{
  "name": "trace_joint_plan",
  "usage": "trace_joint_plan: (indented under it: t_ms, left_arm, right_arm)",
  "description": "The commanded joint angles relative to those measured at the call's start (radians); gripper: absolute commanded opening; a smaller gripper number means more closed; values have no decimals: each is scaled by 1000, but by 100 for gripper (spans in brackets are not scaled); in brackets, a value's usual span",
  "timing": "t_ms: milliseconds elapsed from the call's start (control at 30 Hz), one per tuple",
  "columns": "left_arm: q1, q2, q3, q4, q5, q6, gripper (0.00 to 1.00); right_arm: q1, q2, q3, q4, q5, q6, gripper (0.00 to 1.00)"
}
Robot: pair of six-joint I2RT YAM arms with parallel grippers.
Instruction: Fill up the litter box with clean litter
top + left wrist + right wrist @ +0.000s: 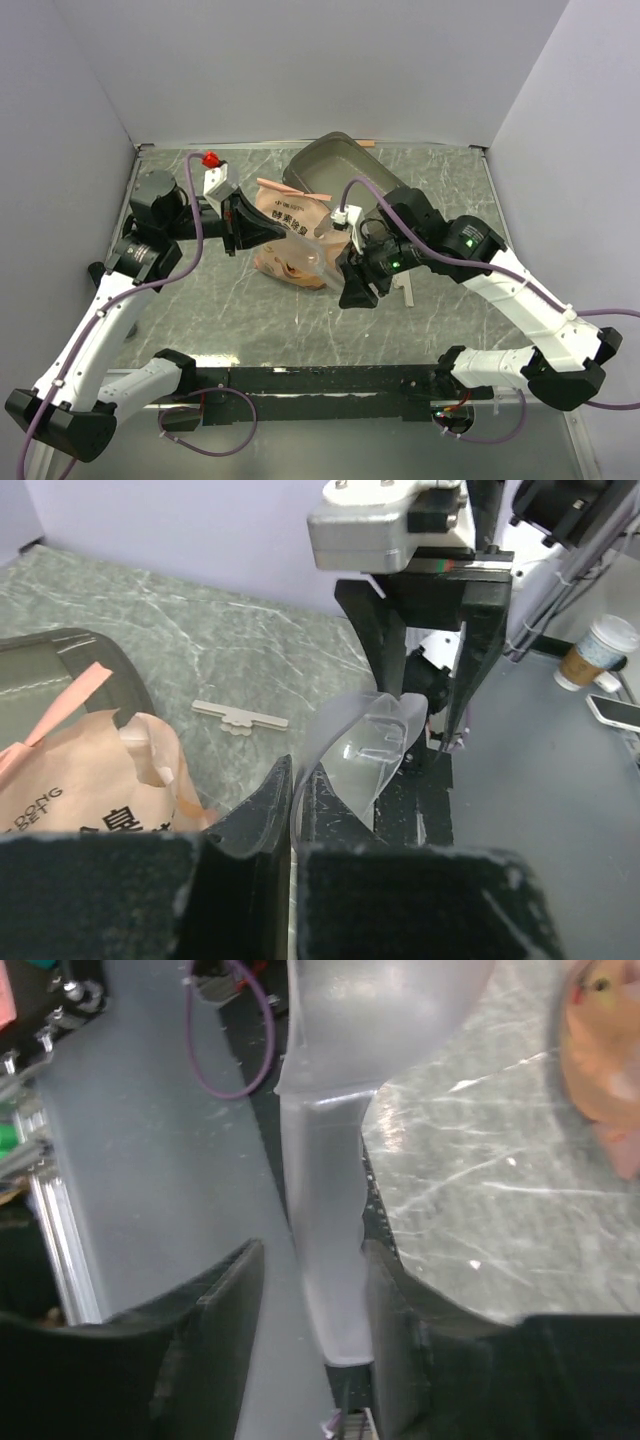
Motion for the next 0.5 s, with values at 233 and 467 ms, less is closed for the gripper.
trace_joint_plan:
  t_ms: [233, 467]
  left_arm:
    - [-14, -69, 16, -28, -222, -117, 1]
    - [-14, -121, -15, 37, -338, -315, 1]
  right_arm:
    - [9, -113, 86, 57, 394, 9, 76]
    - [0, -229, -49, 284, 453, 74, 85]
